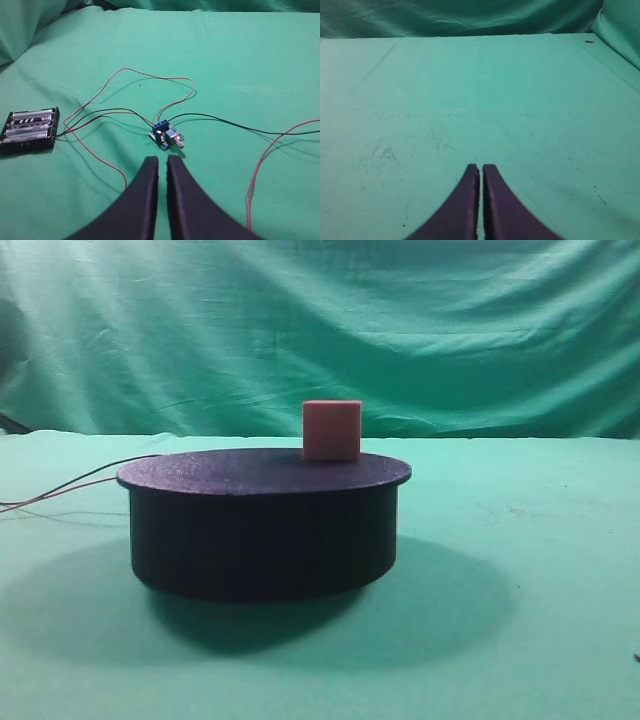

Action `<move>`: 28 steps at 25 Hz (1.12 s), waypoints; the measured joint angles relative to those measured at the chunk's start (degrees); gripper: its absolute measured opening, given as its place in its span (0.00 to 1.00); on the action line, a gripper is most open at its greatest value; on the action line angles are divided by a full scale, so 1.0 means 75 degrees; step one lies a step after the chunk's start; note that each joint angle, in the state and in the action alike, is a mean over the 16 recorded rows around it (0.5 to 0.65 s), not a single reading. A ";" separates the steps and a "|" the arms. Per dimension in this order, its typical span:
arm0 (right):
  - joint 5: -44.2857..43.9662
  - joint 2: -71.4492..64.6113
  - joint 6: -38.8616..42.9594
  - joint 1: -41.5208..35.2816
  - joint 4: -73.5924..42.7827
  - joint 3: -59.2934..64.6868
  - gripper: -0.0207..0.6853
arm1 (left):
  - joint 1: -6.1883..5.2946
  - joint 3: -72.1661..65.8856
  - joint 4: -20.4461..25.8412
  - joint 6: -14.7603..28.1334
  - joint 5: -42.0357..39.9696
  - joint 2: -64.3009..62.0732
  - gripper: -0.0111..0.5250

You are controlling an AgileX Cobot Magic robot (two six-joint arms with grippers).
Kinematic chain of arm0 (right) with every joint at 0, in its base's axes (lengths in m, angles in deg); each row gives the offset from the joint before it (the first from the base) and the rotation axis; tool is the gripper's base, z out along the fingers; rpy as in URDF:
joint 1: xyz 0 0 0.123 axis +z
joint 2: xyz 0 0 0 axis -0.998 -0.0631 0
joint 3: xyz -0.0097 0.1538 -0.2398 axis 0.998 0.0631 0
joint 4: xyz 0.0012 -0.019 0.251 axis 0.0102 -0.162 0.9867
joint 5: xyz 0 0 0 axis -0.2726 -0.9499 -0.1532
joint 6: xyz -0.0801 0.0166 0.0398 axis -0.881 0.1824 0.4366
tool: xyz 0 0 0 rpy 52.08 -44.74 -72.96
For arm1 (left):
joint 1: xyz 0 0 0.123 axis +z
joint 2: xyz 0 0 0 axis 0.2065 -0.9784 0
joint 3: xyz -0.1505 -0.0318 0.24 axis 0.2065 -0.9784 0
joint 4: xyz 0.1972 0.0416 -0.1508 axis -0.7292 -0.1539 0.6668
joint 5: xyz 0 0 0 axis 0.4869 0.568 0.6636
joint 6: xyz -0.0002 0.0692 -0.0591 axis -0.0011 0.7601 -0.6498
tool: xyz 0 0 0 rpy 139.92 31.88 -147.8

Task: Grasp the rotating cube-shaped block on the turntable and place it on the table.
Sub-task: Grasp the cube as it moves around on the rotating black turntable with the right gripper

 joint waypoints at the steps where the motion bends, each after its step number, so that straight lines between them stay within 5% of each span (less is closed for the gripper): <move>1: 0.0000 0.0000 0.0000 0.0000 0.0000 0.0000 0.03 | 0.0000 0.0000 0.0000 0.0000 0.0000 0.0000 0.02; 13: 0.0128 0.0000 0.0014 0.0000 -0.0005 0.0002 0.03 | 0.0000 0.0000 0.0000 0.0000 0.0000 0.0000 0.02; 28: 0.2240 -0.0446 0.0406 0.0000 0.0002 -0.0707 0.03 | 0.0000 0.0000 0.0000 0.0000 0.0000 0.0000 0.02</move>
